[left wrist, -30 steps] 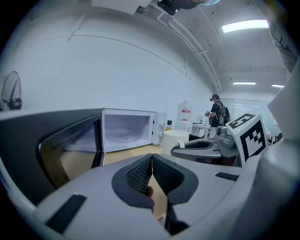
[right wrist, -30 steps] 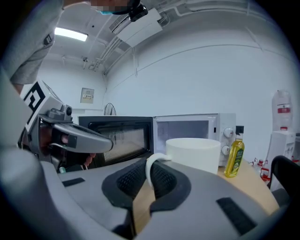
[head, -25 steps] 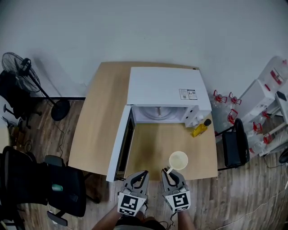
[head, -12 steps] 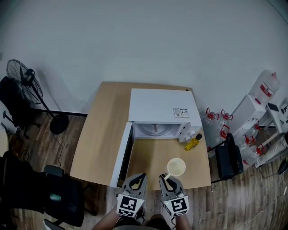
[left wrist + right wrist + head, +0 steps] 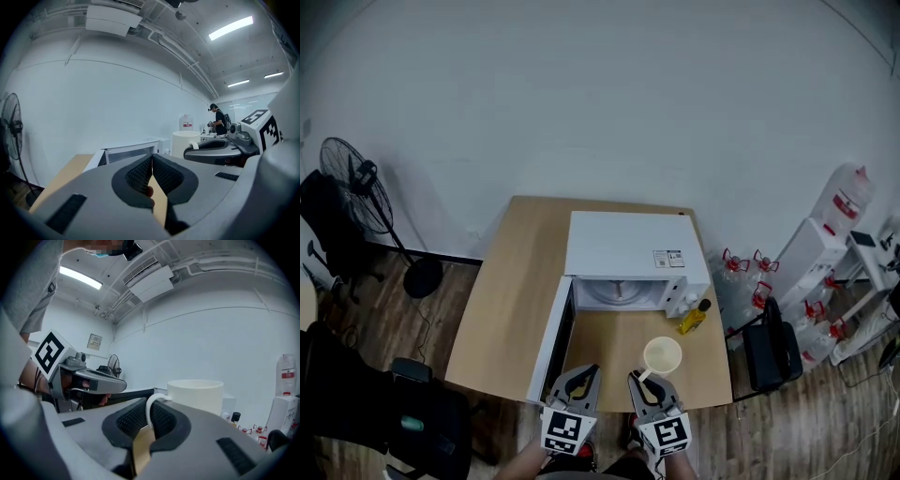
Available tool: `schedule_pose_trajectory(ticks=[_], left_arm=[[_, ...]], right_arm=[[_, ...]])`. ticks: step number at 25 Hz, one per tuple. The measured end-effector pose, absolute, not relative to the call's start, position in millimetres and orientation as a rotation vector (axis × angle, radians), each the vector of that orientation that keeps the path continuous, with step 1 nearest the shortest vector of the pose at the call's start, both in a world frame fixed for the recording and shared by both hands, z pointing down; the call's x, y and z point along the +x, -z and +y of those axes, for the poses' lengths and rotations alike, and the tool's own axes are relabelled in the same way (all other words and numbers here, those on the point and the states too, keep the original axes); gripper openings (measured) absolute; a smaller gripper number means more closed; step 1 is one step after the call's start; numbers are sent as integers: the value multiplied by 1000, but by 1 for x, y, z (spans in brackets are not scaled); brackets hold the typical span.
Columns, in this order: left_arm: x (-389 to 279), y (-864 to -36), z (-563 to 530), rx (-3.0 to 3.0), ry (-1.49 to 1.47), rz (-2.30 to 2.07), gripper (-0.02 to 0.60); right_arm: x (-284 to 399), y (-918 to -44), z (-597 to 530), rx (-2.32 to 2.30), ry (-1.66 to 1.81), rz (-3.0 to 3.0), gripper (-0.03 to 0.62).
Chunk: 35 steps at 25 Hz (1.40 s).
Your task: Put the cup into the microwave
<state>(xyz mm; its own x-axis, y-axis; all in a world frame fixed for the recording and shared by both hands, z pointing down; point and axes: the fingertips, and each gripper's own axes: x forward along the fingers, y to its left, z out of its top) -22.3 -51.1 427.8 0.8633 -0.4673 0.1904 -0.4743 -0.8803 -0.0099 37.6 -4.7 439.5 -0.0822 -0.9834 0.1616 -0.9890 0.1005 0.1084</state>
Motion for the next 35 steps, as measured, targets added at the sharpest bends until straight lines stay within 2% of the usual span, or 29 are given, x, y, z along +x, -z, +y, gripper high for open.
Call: schedule_pose_trajectory(ticks=[16,35], left_arm=[[8,-439,-106,2865,-323,-1076,25],[35,-501,-182,2638,-407,-1380,25]], right_arm=[[72,-451,-79,1725,-28,-2456,31],[99,-540,-177,1388,-139,-2678,31]])
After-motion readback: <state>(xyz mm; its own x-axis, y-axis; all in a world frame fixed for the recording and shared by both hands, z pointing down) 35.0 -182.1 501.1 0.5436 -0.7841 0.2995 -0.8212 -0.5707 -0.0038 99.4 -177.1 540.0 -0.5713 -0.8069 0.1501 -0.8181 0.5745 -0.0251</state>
